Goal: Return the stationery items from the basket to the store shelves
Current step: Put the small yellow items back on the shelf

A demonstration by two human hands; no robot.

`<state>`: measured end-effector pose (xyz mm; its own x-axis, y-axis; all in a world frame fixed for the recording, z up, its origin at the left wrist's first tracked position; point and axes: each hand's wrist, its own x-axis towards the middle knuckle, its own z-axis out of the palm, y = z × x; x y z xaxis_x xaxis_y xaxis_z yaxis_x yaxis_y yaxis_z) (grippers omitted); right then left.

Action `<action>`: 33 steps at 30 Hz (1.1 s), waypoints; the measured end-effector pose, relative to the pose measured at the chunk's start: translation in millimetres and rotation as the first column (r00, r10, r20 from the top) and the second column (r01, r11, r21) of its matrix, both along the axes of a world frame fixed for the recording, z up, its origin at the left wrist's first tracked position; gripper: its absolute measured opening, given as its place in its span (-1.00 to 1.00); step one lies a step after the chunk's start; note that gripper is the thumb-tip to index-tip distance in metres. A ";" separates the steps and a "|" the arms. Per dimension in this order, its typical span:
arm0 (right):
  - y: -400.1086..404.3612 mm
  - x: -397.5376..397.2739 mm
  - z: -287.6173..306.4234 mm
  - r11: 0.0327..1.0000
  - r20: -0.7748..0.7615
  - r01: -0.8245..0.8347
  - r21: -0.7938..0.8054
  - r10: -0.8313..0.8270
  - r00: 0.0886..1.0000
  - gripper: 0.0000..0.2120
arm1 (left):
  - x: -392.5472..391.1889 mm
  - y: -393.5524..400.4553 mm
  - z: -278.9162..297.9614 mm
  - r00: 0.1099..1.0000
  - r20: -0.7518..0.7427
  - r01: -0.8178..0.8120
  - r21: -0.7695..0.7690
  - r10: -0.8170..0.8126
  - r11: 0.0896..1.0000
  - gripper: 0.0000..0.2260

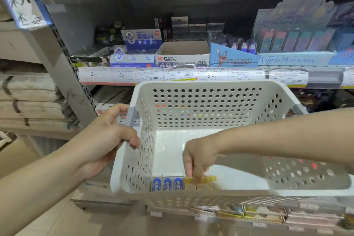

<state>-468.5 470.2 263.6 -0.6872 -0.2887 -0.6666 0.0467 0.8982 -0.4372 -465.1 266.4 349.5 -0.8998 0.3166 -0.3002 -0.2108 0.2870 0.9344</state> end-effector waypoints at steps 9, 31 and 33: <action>4.6 -25.0 57.9 0.994 -0.251 -0.106 0.033 0.111 0.962 -0.76 | -9.0 -5.3 3.4 1.000 -0.014 -0.001 0.024 0.001 1.000 -0.48; 49.5 -112.6 197.3 0.789 -0.404 0.452 -0.417 -0.606 0.686 -0.90 | -75.8 -47.8 5.0 0.988 -0.035 0.150 -0.010 -0.150 0.989 -0.48; 51.2 -123.4 195.9 0.769 -0.391 0.478 -0.424 -0.632 0.669 -0.95 | -80.4 -51.6 5.4 0.986 -0.029 0.166 -0.005 -0.166 0.986 -0.48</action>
<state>-591.8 521.4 459.5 -0.9771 0.1474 -0.1534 0.2121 0.6187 -0.7564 -545.4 214.8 354.9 -0.8431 0.4618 -0.2754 -0.1322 0.3185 0.9387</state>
